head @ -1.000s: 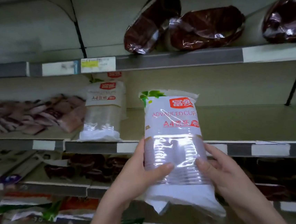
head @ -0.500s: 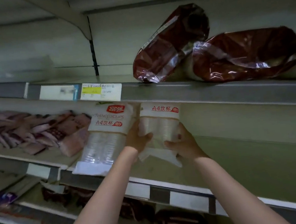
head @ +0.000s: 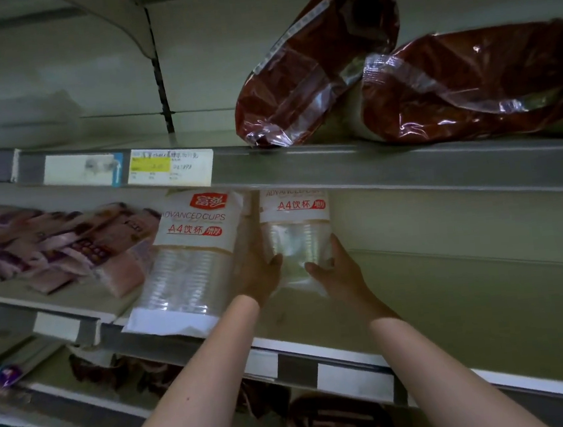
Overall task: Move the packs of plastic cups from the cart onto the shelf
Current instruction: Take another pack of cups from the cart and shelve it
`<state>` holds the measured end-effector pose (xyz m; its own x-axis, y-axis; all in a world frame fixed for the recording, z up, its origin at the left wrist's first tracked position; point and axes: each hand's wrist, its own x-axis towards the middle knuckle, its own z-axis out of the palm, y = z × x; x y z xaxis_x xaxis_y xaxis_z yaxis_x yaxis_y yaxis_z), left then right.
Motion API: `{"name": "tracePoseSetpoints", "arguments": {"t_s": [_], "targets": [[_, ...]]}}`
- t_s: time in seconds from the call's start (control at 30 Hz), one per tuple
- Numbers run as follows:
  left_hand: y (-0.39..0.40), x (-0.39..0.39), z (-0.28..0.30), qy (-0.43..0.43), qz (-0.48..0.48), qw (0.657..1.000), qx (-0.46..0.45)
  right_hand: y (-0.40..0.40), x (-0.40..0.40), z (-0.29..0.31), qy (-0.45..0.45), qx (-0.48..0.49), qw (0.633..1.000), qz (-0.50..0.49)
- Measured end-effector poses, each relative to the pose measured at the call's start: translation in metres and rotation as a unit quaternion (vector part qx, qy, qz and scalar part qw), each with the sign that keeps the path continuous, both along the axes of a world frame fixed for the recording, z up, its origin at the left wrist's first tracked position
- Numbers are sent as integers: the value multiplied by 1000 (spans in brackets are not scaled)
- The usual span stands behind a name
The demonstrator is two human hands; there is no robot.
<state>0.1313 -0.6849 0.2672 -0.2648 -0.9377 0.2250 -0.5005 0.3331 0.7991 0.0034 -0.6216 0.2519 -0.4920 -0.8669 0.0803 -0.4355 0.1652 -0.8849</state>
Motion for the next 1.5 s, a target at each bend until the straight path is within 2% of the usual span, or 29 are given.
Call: {"name": "tracePoseSetpoints", "arguments": {"t_s": [0.07,0.17,0.23,0.37,0.53,0.7,0.87,1.03,1.3,1.5], "targets": [[12,1,6,-27,-12,998,49,8,6,1,38,2,999,-2],[29,4,14,-67,-29,996,44,17,17,6,89,6,996,-13],[44,11,17,-52,-53,996,52,28,28,12,87,11,996,-20],[87,39,19,80,-65,987,119,69,53,15,14,-16,999,-30],[138,81,10,124,-117,979,110,135,84,5,-48,-50,997,-39],[193,122,-27,109,-181,967,142,216,109,-42,-166,-41,981,-89],[237,141,-87,40,-199,934,293,304,124,-97,-261,59,953,-140],[287,114,-127,-33,-228,895,383,364,112,-125,-338,94,916,-196],[369,33,-154,-59,-265,856,440,436,64,-142,-361,90,887,-272],[459,-40,-179,-66,-258,837,477,534,-6,-180,-408,103,850,-316]]}}
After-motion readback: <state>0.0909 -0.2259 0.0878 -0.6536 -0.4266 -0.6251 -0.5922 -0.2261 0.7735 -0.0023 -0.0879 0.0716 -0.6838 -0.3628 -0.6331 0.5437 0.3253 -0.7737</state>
